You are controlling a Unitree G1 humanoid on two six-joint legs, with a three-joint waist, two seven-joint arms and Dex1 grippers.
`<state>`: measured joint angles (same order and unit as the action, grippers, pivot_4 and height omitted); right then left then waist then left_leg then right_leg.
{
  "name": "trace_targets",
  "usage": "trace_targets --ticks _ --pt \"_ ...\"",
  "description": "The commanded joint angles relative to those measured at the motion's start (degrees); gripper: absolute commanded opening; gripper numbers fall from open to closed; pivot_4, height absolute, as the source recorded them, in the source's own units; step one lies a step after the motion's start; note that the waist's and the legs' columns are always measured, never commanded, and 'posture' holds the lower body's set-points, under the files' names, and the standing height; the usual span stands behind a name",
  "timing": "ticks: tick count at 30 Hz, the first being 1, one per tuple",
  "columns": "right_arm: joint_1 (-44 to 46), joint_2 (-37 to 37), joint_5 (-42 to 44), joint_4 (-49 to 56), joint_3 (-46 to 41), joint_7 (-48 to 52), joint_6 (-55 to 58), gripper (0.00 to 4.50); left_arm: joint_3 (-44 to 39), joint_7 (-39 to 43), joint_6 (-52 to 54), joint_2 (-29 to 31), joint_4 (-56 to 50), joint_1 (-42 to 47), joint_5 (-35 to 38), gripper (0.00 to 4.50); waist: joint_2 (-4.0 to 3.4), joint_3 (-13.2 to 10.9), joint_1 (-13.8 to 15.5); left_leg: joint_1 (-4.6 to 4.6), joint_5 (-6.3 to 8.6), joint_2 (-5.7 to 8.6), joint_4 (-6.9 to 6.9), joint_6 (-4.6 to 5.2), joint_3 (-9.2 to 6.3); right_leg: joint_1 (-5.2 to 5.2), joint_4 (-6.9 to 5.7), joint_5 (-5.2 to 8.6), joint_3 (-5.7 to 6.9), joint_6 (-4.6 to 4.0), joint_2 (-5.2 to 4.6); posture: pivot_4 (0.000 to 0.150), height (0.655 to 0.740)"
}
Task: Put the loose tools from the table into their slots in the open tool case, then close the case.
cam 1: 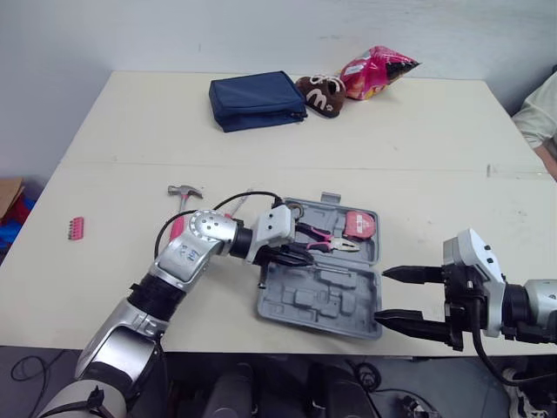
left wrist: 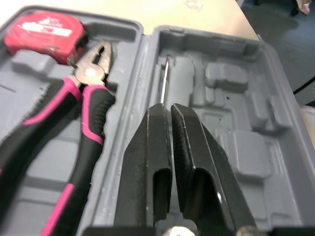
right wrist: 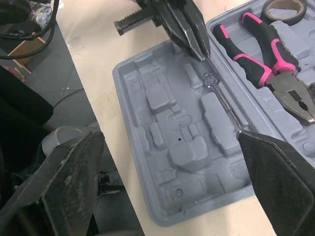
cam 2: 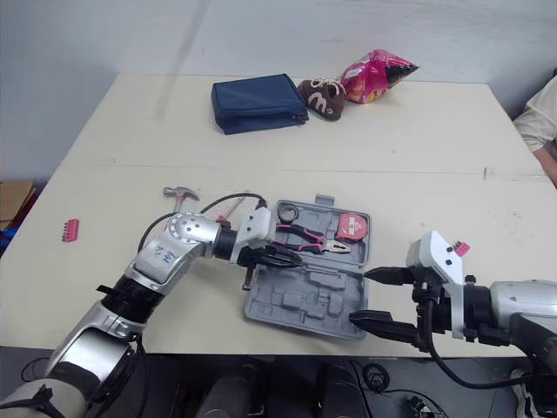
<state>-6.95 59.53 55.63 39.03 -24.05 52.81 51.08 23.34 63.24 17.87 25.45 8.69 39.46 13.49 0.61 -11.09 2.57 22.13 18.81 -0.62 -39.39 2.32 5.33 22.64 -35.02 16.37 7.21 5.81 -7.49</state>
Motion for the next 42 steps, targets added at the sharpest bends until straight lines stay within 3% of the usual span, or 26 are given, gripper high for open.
trace_targets --ticks 1,8,16,20,23,25,27,32,35,39,42 --pt "0.5 -0.5 0.0 0.7 -0.1 -0.2 -1.2 4.5 -0.1 0.4 -1.9 -0.6 1.0 -0.4 -1.8 0.05 0.0 0.0 0.0 0.0 0.0 0.0 0.0 0.0 0.01 0.0 -0.01 0.0 0.04 0.0 0.0 0.15 0.7338" --pt "0.1 -0.6 -0.1 0.9 -0.3 -0.6 -1.3 4.5 2.1 -0.9 -3.3 -3.2 5.6 0.8 -7.7 0.05 0.0 0.0 0.5 0.0 0.05 0.01 -0.13 0.08 -0.06 -0.1 -0.01 -0.01 0.2 0.02 -0.04 0.15 0.7338" --pt "-0.4 -1.0 -1.7 1.2 -0.3 -1.6 -3.0 4.5 2.0 0.3 -2.7 -3.7 5.6 0.7 -8.7 0.05 -0.01 0.0 0.4 -0.01 0.08 0.0 -0.26 0.13 -0.09 -0.15 0.0 -0.02 0.13 0.04 -0.11 0.15 0.7338" --pt "-0.7 -1.5 -1.4 1.6 -0.2 -2.1 -3.1 4.5 7.6 -3.0 0.5 -3.6 10.6 2.5 -17.1 0.05 -0.01 0.0 0.6 -0.01 0.08 0.01 -0.3 0.13 -0.14 -0.2 0.01 -0.02 0.11 0.04 -0.11 0.15 0.7338" --pt "-0.7 -1.8 -1.6 1.5 0.0 -2.3 -3.3 4.5 13.1 -0.5 1.4 -1.8 12.6 2.4 -22.0 0.05 0.05 0.4 0.9 -0.03 0.14 0.04 -0.46 0.24 -0.17 -0.29 0.1 -0.04 0.12 0.07 -0.14 0.15 0.7338" --pt "-0.6 -1.9 -1.7 1.4 0.2 -2.5 -3.5 4.5 14.3 1.1 1.1 -1.1 11.4 2.1 -22.2 0.05 -0.08 1.1 0.7 -0.17 0.24 0.03 -0.52 0.33 -0.18 -0.49 0.23 -0.06 0.09 0.11 -0.19 0.15 0.7338" --pt "-0.5 -2.1 -1.9 1.3 0.1 -2.7 -3.7 4.5 13.6 1.0 0.4 -1.5 10.1 2.4 -21.6 0.05 -0.17 1.5 0.3 -0.97 0.93 -0.22 -0.46 0.61 -0.19 -1.32 0.63 -0.04 0.04 0.08 -0.34 0.15 0.7338" --pt "-0.9 -2.2 -2.8 0.9 -0.4 -2.6 -4.6 4.5 6.3 0.9 3.0 -2.1 3.1 2.3 -15.1 0.05 -0.57 1.9 0.0 -0.96 0.9 -0.33 -0.36 0.32 -0.19 -1.23 0.75 0.0 -0.03 0.01 -0.36 0.15 0.7338" --pt "-1.1 -2.2 -2.8 0.0 -2.5 -2.3 -5.0 4.5 -3.6 0.6 12.9 -0.4 -5.8 0.3 -6.9 0.94 -0.68 1.6 -0.6 -0.84 0.83 -0.33 -0.33 0.21 -0.18 -1.11 0.74 0.01 -0.02 -0.02 -0.35 0.15 0.7338" --pt "-2.4 -1.5 -2.9 -2.8 -7.4 -0.6 -4.9 4.5 -19.0 -0.8 27.1 4.2 -19.4 -5.4 6.4 2.81 -0.69 0.9 -1.7 -0.72 0.74 -0.34 -0.33 0.12 -0.17 -0.98 0.68 0.01 -0.03 -0.01 -0.31 0.15 0.7338" --pt "-5.0 -0.7 -5.7 -9.5 -13.7 2.9 -6.0 4.5 -39.9 -6.8 32.4 6.2 -27.5 -17.7 14.3 4.27 -0.75 0.9 -1.8 -0.76 0.69 -0.35 -0.25 0.09 -0.18 -1.03 0.72 0.02 -0.02 -0.02 -0.3 0.15 0.7338"
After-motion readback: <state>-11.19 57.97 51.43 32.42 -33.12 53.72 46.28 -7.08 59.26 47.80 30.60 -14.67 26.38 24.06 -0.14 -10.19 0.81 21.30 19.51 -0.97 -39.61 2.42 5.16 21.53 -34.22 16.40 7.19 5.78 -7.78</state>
